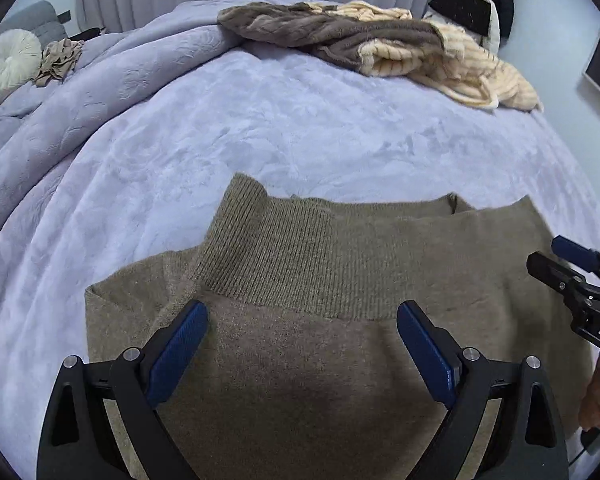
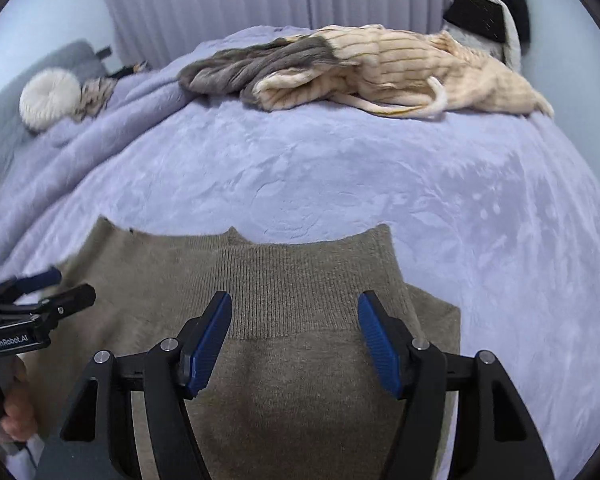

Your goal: Fold small clothes

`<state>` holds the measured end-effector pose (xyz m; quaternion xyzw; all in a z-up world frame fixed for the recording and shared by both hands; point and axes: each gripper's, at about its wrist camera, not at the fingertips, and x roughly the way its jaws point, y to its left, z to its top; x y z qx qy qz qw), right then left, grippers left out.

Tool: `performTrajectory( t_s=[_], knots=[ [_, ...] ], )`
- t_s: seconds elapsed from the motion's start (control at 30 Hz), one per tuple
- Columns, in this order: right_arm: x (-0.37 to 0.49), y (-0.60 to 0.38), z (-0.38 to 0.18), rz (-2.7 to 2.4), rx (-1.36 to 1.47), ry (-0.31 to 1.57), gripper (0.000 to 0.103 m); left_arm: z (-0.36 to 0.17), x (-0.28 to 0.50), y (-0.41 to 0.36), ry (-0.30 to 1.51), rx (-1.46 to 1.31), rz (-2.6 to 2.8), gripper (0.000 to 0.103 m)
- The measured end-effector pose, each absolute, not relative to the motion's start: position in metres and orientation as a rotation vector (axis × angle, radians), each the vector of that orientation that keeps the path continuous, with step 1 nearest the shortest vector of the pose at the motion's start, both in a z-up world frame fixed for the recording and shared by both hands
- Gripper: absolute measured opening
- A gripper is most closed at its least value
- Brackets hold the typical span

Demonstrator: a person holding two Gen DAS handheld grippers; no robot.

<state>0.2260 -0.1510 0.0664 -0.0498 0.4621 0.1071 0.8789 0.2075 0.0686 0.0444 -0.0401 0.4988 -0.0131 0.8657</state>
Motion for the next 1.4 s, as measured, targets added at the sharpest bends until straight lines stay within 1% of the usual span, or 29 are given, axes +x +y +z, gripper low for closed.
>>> performTrajectory(
  t_s=[0.1,0.2,0.3,0.37,0.5,0.6,0.73,0.87,1.03,1.1,1.17,1.3,1.4],
  knots=[
    [0.233,-0.158,0.045,0.183,-0.127,1.021,0.069,0.026,0.211,0.076,1.083,-0.041,0.025,0.096],
    [0.240,-0.186,0.029,0.139,-0.070,1.053,0.069,0.018,0.209,0.086,1.083,-0.053,0.009,0.096],
    [0.242,-0.202,0.028,0.140,-0.005,1.065,0.069,0.019,0.206,0.087,1.081,-0.033,0.010,0.096],
    [0.238,-0.199,0.035,0.107,-0.040,1.065,0.069,0.024,0.200,0.086,1.085,-0.023,0.030,0.096],
    [0.198,-0.181,0.064,0.123,-0.072,0.989,0.071,0.047,0.172,0.082,1.037,-0.058,0.000,0.095],
    [0.165,-0.168,0.072,0.177,-0.089,0.963,0.071,0.053,0.147,0.074,1.023,-0.068,-0.029,0.095],
    [0.135,-0.157,0.058,0.199,-0.156,0.987,0.071,0.041,0.120,0.064,1.053,-0.024,-0.018,0.096],
    [0.114,-0.184,0.039,0.153,-0.163,1.026,0.071,0.028,0.090,0.077,1.067,-0.033,0.001,0.096],
    [0.098,-0.224,0.053,0.111,-0.036,1.035,0.071,0.039,0.067,0.085,1.073,-0.094,0.023,0.095],
    [0.087,-0.214,0.064,0.107,-0.053,1.003,0.071,0.045,0.058,0.075,1.060,-0.122,-0.016,0.095],
    [0.077,-0.194,0.070,0.149,-0.085,0.978,0.071,0.044,0.054,0.059,1.060,-0.086,-0.015,0.096],
    [0.068,-0.171,0.049,0.170,-0.152,1.035,0.071,0.025,0.054,0.046,1.115,-0.042,0.010,0.096],
    [0.058,-0.190,0.034,0.147,-0.128,1.056,0.073,0.023,0.045,0.049,1.121,-0.026,0.021,0.096]
  ],
)
